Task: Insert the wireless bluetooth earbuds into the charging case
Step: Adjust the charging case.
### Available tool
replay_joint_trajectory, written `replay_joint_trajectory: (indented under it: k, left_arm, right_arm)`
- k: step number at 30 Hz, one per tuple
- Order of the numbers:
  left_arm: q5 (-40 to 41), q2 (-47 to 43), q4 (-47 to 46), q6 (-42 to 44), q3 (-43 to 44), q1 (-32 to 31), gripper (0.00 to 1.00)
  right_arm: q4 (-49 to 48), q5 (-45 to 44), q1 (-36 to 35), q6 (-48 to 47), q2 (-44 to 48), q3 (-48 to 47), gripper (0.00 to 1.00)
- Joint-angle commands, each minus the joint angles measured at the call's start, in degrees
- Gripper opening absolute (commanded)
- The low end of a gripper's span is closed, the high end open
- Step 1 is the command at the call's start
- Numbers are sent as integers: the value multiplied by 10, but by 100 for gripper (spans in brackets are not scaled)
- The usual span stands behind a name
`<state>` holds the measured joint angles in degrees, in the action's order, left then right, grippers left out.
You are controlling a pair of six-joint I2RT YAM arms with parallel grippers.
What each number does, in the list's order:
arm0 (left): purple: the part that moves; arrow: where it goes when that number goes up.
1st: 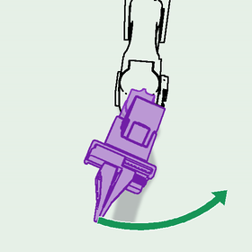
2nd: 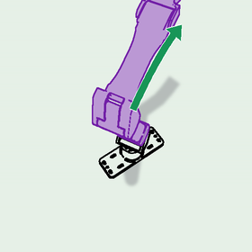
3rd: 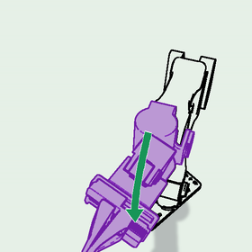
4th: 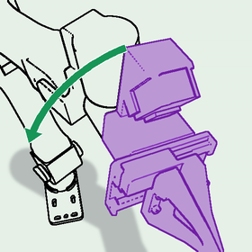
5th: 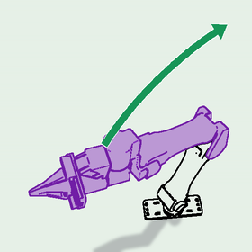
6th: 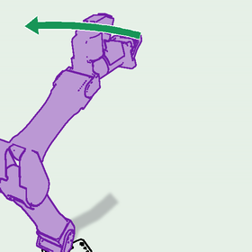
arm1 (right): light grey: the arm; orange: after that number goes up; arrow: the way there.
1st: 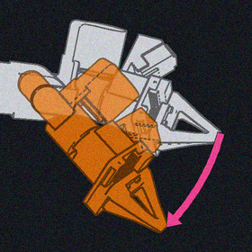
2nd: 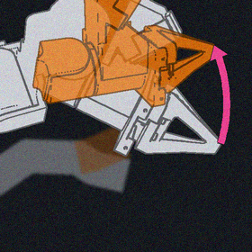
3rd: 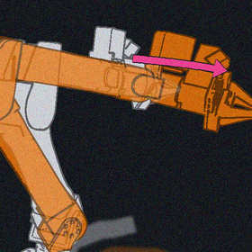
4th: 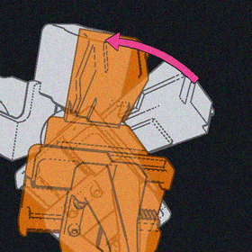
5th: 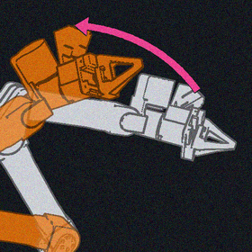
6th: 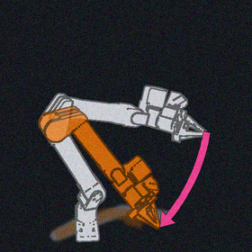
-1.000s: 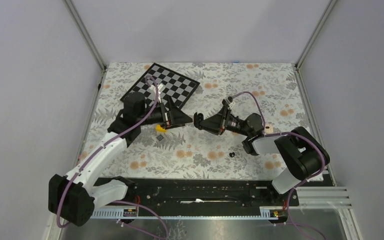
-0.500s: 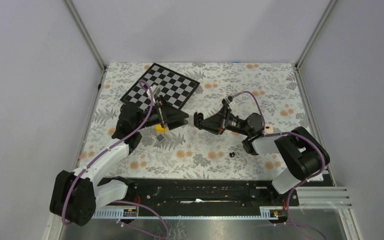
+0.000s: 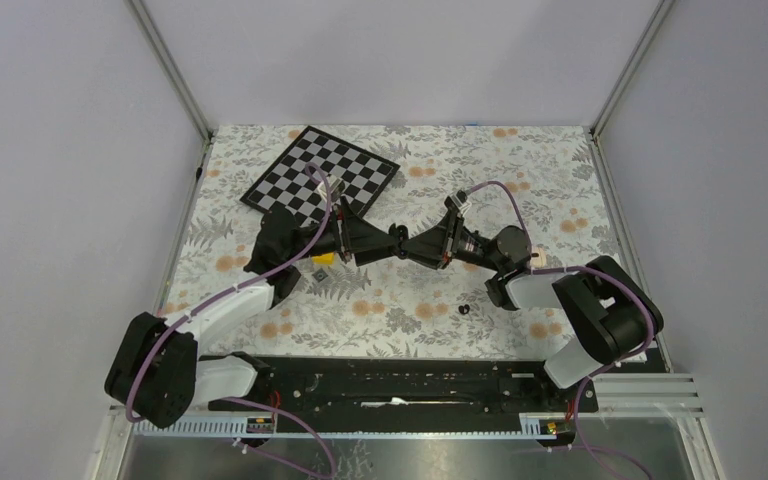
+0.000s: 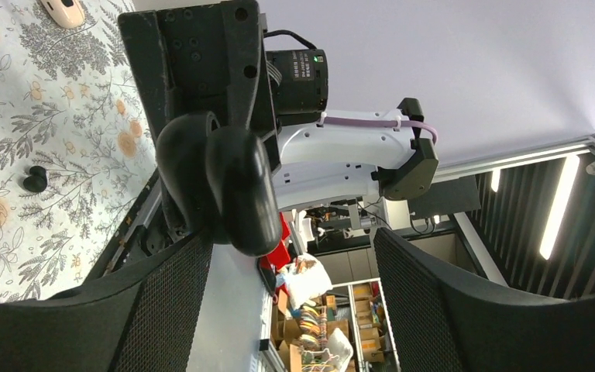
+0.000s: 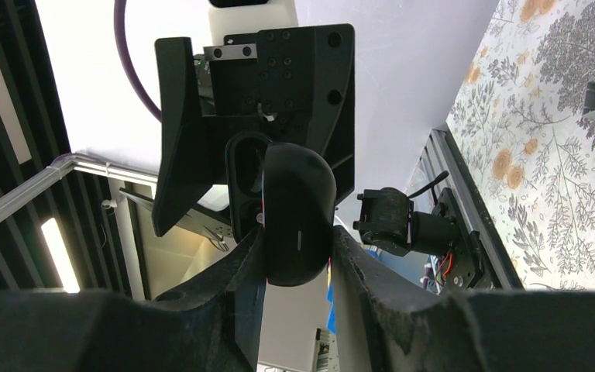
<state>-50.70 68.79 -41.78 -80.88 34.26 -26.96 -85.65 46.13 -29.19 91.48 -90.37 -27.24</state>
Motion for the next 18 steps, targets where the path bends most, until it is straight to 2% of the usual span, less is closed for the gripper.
replay_joint_trajectory:
  k: [1,13,18]
  left_arm:
    - [5,10,-63,-13,3,-6,78]
    - [5,20,-42,2,29,-6,67]
    - [13,8,35,52,44,-5,64]
  right_arm:
    - [-108,11,2,-1,24,-6,0]
    - [-108,17,2,-1,27,-1,0]
    - [-108,16,2,-2,31,5,0]
